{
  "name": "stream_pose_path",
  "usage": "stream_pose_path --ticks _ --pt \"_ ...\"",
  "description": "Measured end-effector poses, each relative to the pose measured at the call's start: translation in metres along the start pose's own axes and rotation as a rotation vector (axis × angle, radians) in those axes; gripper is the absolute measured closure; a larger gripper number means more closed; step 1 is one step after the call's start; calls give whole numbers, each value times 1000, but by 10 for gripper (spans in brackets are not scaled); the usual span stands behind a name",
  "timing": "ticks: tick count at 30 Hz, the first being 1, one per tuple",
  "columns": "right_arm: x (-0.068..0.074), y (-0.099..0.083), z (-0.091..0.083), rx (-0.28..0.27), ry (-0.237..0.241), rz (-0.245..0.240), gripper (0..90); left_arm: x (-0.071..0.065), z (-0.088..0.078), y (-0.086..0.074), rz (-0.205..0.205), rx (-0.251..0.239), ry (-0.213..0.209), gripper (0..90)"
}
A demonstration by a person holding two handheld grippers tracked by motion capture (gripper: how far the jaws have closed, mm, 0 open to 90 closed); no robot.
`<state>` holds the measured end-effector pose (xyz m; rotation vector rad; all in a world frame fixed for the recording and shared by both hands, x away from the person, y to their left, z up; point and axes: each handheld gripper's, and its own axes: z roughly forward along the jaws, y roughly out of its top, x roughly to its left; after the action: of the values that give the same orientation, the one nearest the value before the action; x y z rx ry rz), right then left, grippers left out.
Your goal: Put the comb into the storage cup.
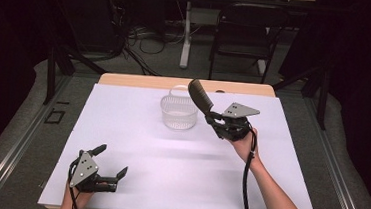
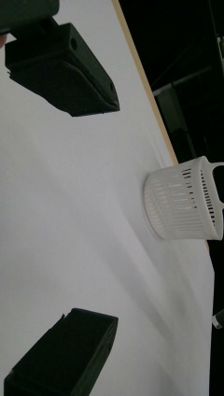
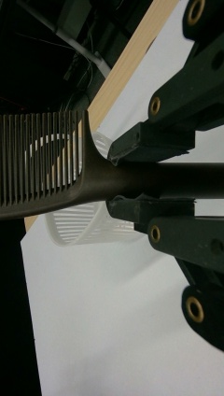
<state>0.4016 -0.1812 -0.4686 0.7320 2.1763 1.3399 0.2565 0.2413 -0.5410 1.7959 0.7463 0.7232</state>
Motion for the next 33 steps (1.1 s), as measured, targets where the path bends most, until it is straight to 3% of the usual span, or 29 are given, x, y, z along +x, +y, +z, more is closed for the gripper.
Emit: stream_pose_path --ticks 33 --pt "-3 22 10 -42 -3 -21 724 0 0 0 -2 0 -3 11"
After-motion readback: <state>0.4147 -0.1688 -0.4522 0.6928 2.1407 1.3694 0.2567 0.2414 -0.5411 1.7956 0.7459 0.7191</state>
